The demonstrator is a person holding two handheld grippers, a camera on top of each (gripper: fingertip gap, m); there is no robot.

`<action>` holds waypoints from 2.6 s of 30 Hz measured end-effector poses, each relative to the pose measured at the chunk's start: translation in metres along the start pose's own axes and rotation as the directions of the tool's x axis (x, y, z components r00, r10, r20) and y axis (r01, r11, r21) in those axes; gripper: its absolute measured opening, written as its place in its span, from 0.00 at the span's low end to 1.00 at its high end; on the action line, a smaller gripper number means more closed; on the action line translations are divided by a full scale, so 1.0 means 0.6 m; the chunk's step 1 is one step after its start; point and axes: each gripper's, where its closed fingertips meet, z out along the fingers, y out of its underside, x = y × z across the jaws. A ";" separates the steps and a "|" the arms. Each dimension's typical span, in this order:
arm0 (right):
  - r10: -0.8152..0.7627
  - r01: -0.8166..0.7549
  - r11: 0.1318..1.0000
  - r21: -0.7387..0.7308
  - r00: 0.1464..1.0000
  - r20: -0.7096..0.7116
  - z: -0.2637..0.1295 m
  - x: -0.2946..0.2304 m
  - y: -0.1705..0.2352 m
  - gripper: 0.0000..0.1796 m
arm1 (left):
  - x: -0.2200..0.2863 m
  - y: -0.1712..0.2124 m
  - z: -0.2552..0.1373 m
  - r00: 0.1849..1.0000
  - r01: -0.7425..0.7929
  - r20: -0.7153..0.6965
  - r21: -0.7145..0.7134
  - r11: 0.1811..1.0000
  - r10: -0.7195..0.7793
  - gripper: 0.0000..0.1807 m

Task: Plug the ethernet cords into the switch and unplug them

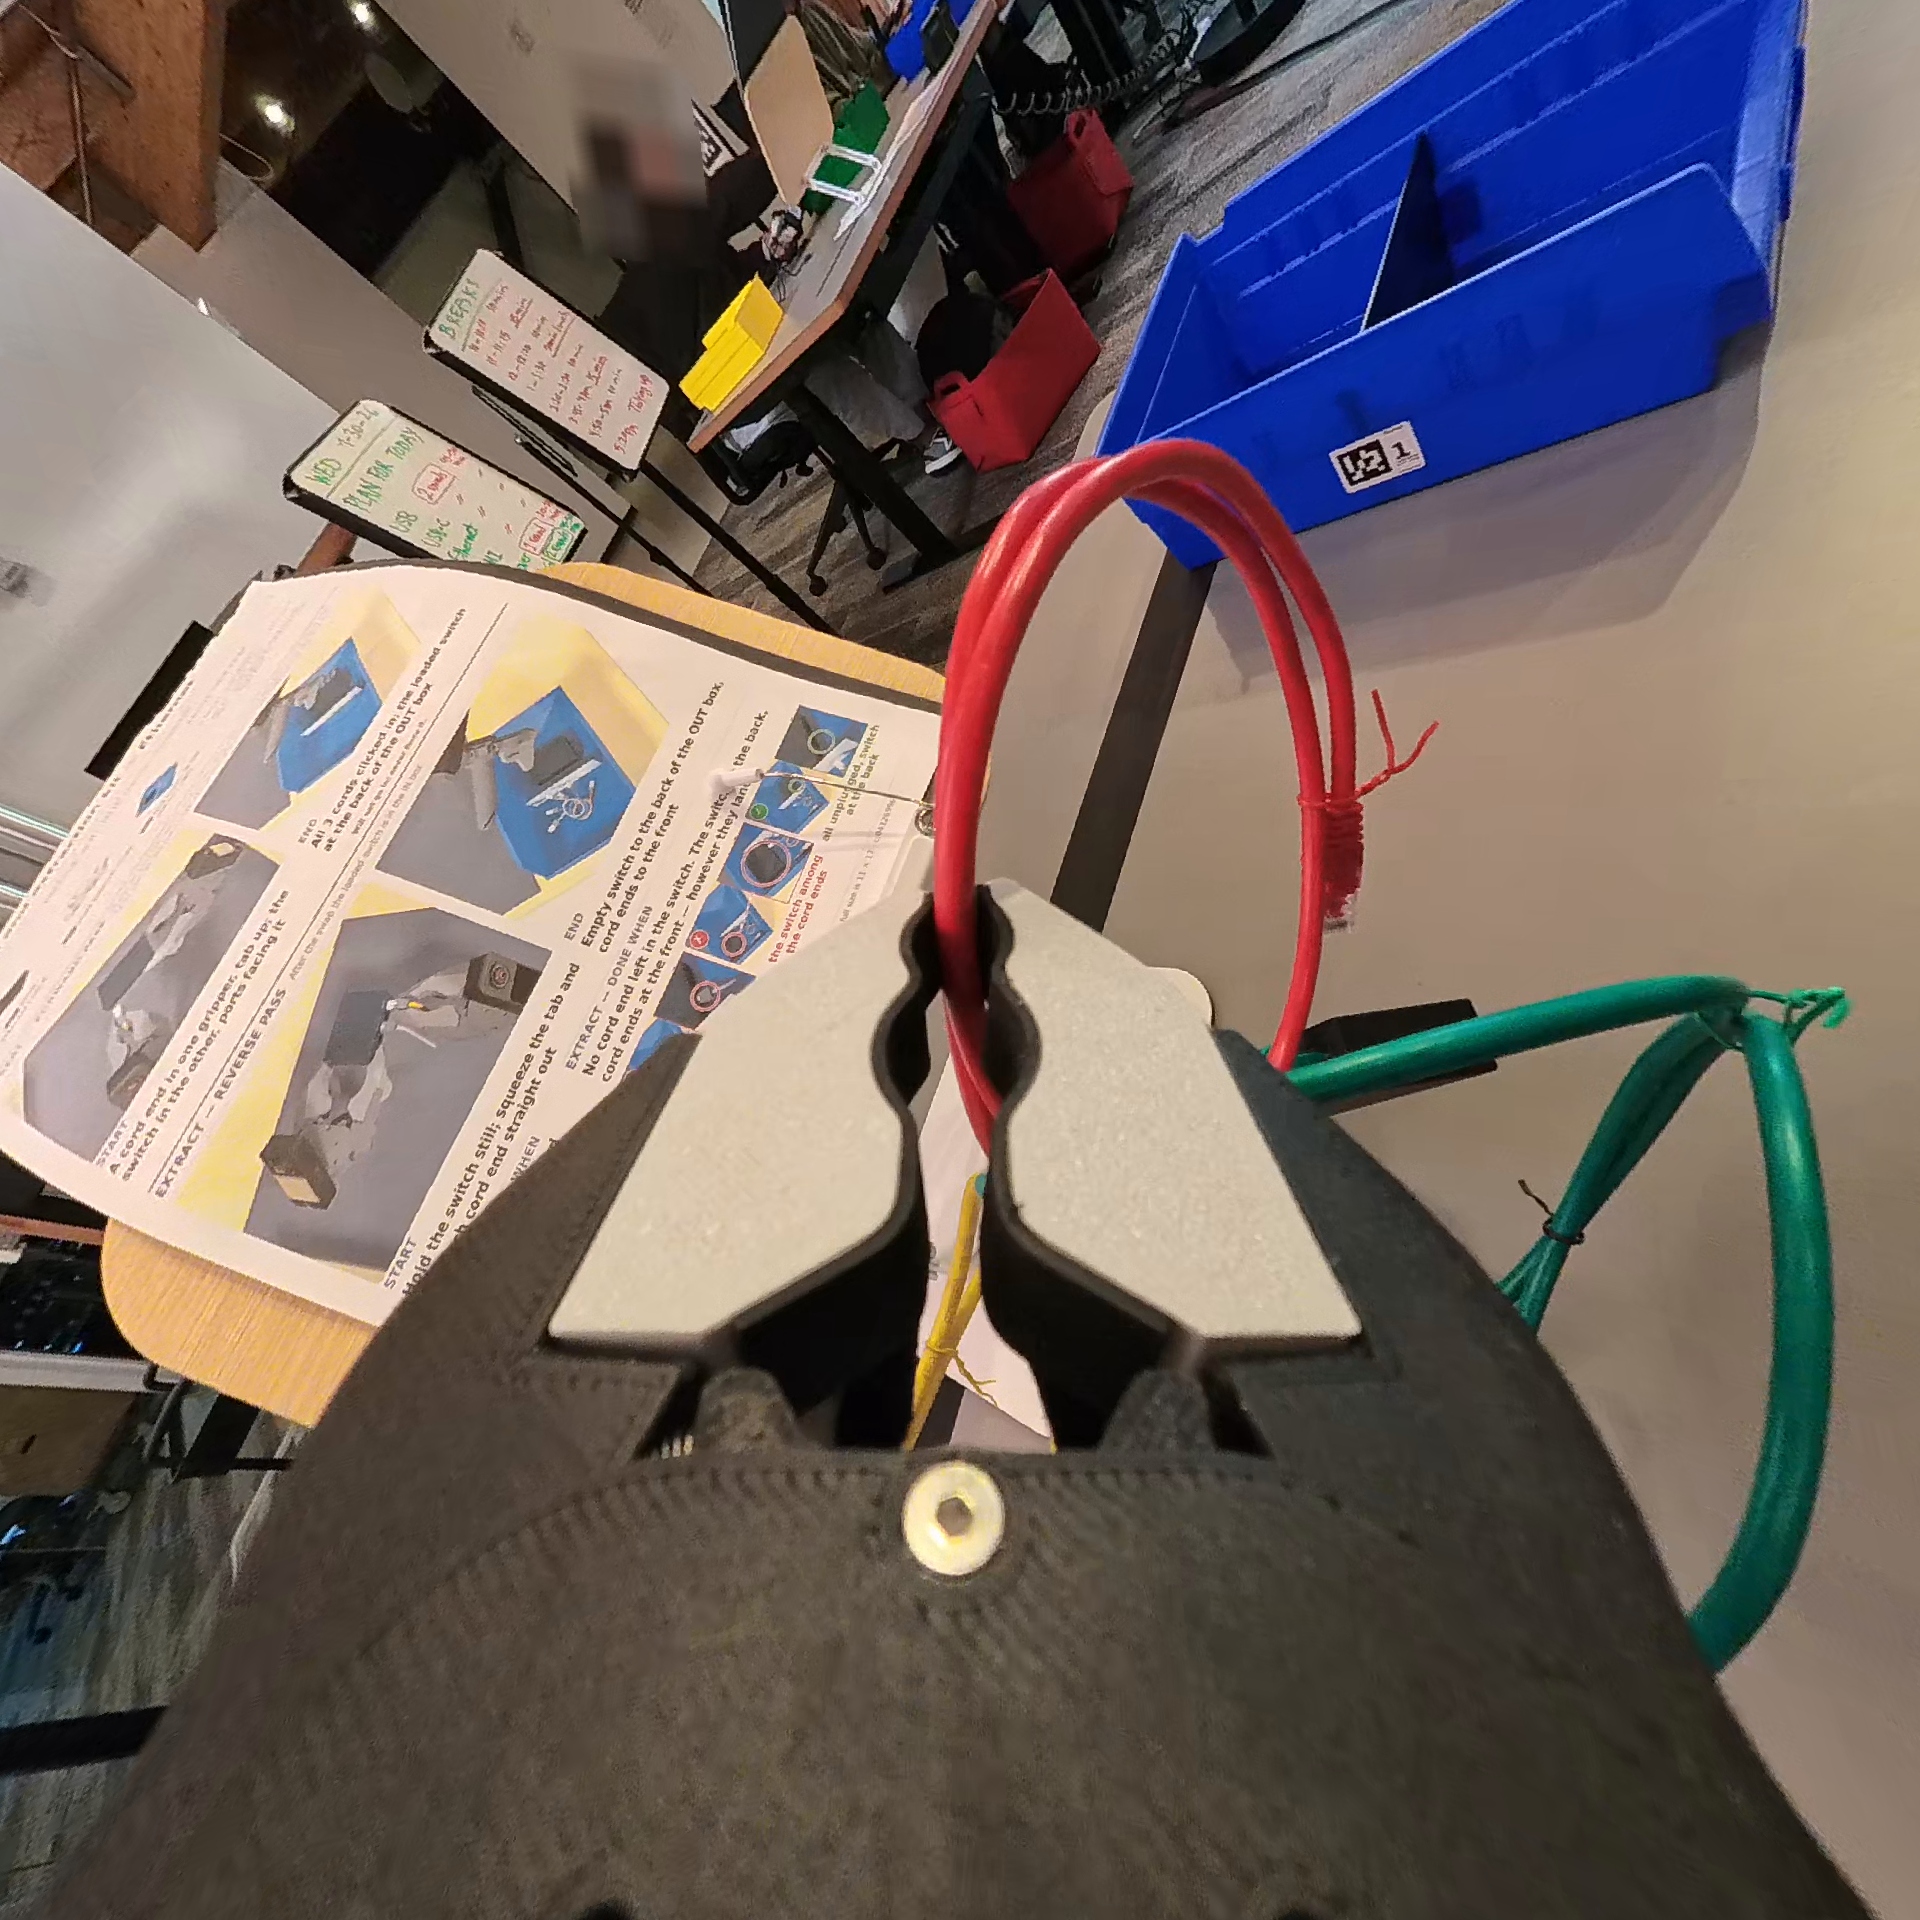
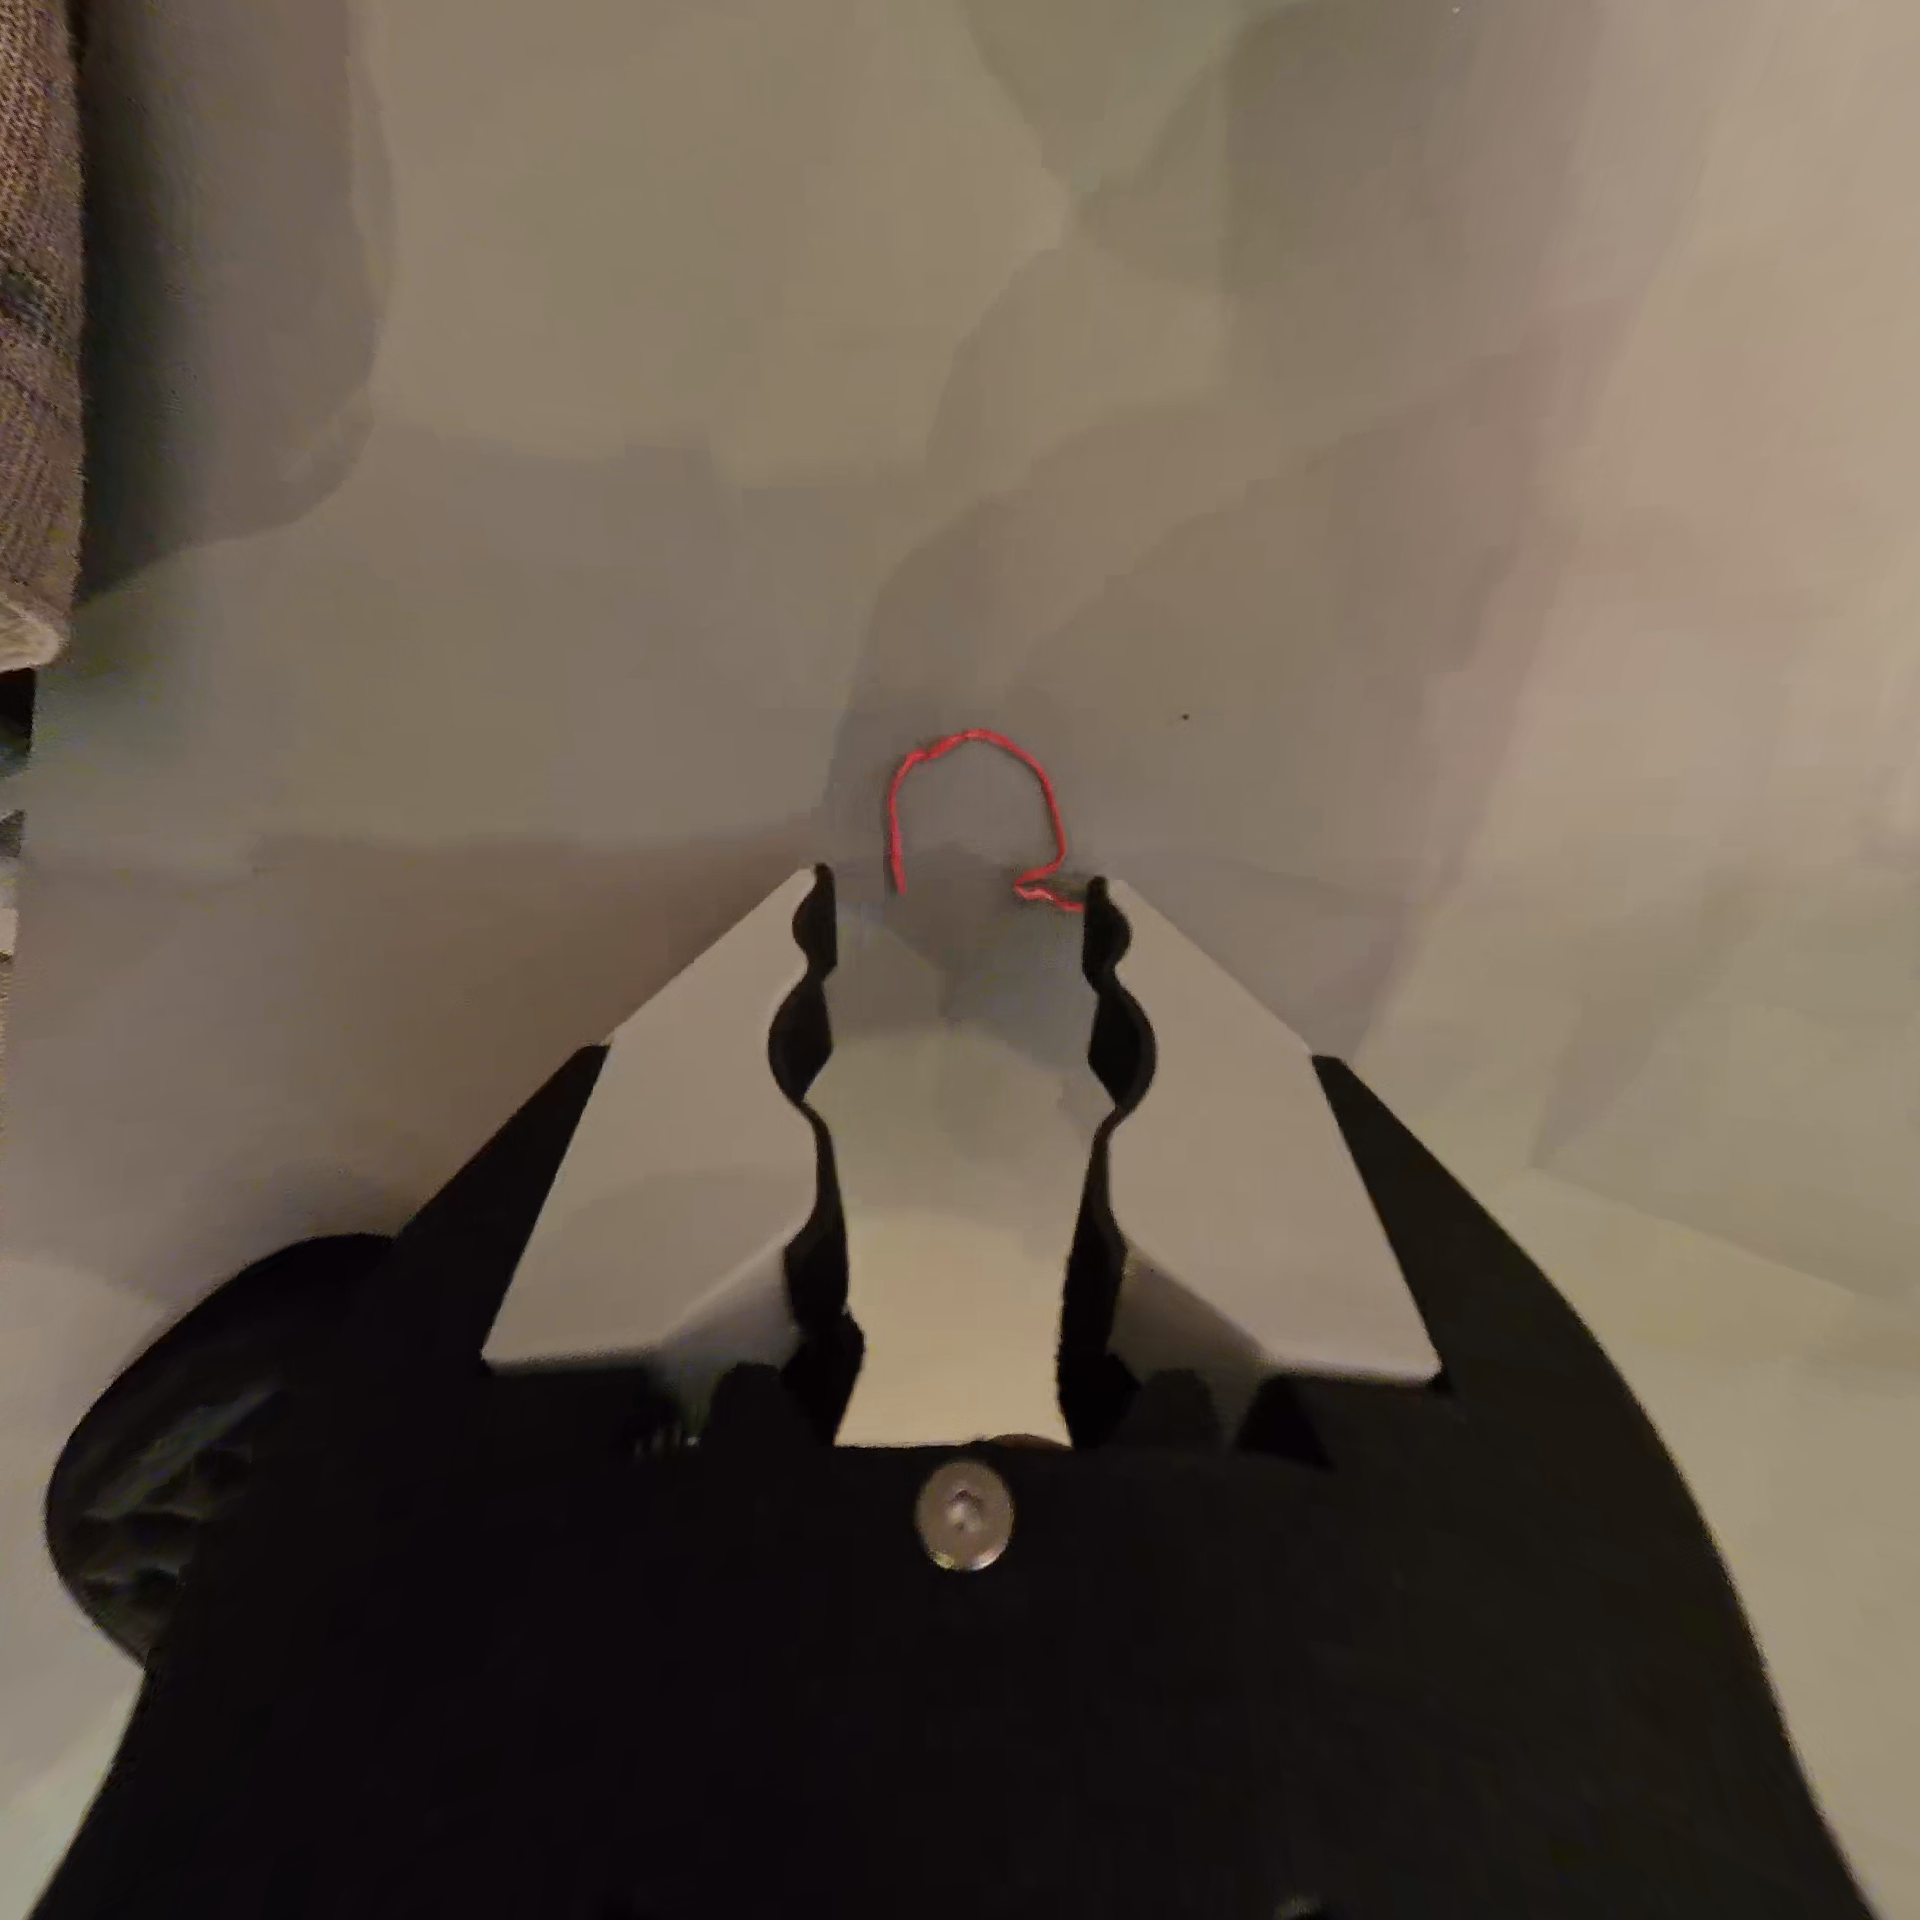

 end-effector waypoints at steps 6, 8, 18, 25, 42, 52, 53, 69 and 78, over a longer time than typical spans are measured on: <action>-0.020 0.021 0.999 0.048 1.000 -0.018 -0.017 0.011 -0.003 0.22 | 0.004 -0.001 0.002 1.000 -0.002 -0.007 0.001 1.000 0.002 0.03; -0.054 0.055 0.998 0.037 0.998 -0.016 -0.018 0.018 -0.001 0.18 | 0.005 -0.002 0.003 1.000 -0.003 -0.009 0.000 1.000 0.003 0.03; -0.117 0.119 0.993 -0.025 0.990 0.076 0.004 0.023 0.000 0.04 | 0.005 0.000 0.003 1.000 -0.005 -0.010 -0.004 1.000 0.005 0.03; -0.078 0.078 0.997 -0.004 0.996 0.052 0.005 0.024 0.001 0.01 | 0.004 -0.001 0.001 1.000 -0.005 -0.009 -0.001 1.000 0.005 0.03; 0.106 -0.062 0.979 0.194 0.968 -0.227 -0.078 0.043 -0.016 0.00 | -0.003 0.000 -0.006 1.000 0.004 -0.001 0.016 1.000 -0.004 0.03; 0.199 0.003 0.941 0.339 0.806 -0.558 -0.305 0.114 -0.024 0.00 | 0.000 -0.005 -0.001 1.000 -0.004 0.009 0.056 0.998 0.003 0.03; 0.208 0.010 0.937 0.350 0.788 -0.579 -0.324 0.122 -0.023 0.00 | 0.000 -0.007 0.000 1.000 -0.005 0.013 0.062 0.998 0.004 0.03; 0.084 0.179 0.965 0.194 0.488 -0.869 -0.517 0.226 -0.037 0.00 | 0.024 -0.026 -0.004 0.996 -0.077 -0.027 0.155 0.985 0.082 0.03; -0.152 0.286 0.958 -0.011 0.475 -0.867 -0.527 0.237 -0.063 0.00 | 0.039 -0.065 -0.053 0.987 -0.090 -0.099 0.294 0.952 0.124 0.02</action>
